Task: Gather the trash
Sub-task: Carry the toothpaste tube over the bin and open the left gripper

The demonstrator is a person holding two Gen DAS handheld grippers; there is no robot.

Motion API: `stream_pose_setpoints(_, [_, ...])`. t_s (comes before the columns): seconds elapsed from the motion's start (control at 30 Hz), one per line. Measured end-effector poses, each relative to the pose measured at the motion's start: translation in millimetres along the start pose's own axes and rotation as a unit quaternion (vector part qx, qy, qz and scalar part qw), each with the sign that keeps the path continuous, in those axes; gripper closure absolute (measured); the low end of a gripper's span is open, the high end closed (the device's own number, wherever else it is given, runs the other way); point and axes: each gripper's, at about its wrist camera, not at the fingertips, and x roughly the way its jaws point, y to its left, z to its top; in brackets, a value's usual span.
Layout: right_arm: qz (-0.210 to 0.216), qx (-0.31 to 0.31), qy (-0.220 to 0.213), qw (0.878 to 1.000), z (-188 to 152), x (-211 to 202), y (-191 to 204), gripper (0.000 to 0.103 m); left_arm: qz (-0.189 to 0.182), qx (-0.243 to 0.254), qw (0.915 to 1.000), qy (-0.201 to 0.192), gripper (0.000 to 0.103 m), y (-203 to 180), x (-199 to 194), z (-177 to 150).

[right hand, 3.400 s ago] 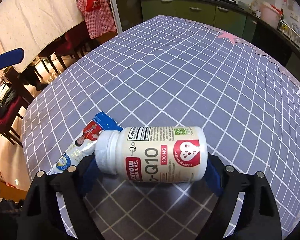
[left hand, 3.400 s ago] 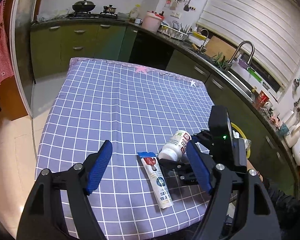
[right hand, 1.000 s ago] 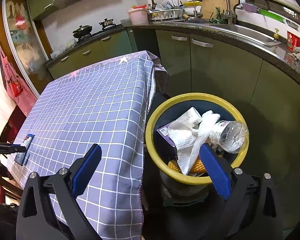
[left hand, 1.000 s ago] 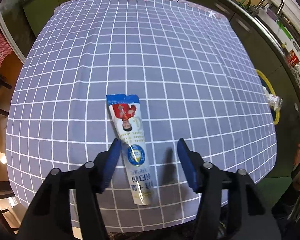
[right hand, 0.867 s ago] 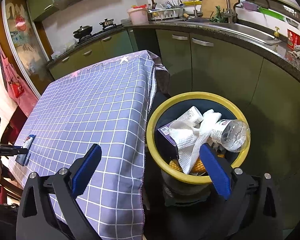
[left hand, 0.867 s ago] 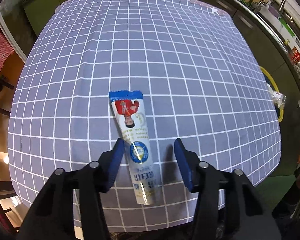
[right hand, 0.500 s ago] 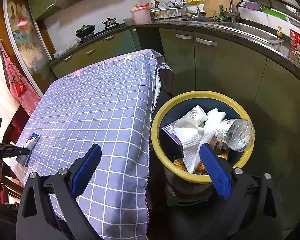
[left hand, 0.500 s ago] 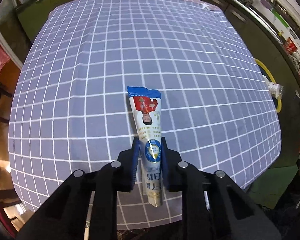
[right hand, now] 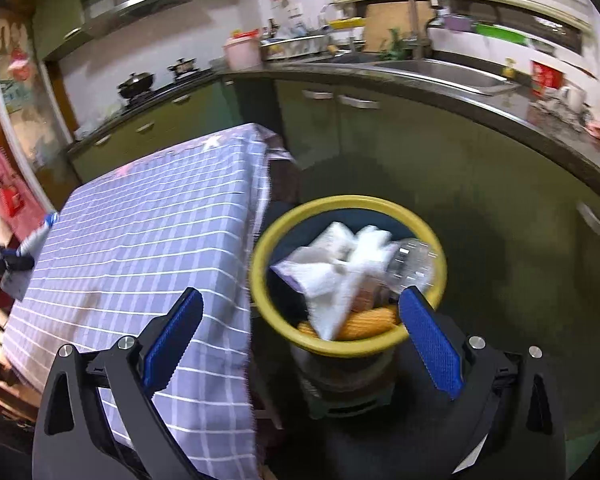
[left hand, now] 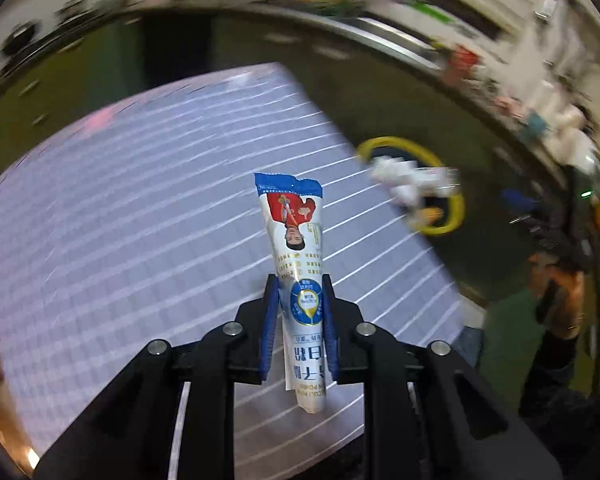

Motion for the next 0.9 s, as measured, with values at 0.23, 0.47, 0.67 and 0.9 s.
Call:
stream_pose_setpoints(0.23, [-0.033, 0.042, -0.005, 0.999, -21, -20, -40, 0.006, -0.075, 0.101, 0.9921, -0.004, 0.083, -91, 57, 79])
stream_pose_setpoints(0.47, [-0.048, 0.078, -0.01, 0.996, -38, -34, -72, 0.006, -0.096, 0.135, 0.9861, 0.018, 0.082, -148, 142, 138])
stream_pose_setpoints(0.67, [-0.055, 0.103, -0.007, 0.993, -52, -41, -93, 0.006, -0.085, 0.132, 0.9858, 0.059, 0.082, -167, 217, 162])
stream_pose_setpoints(0.9, [-0.056, 0.119, -0.001, 0.991, -61, -40, -102, 0.006, -0.08, 0.095, 0.9853, 0.117, 0.079, -169, 277, 172])
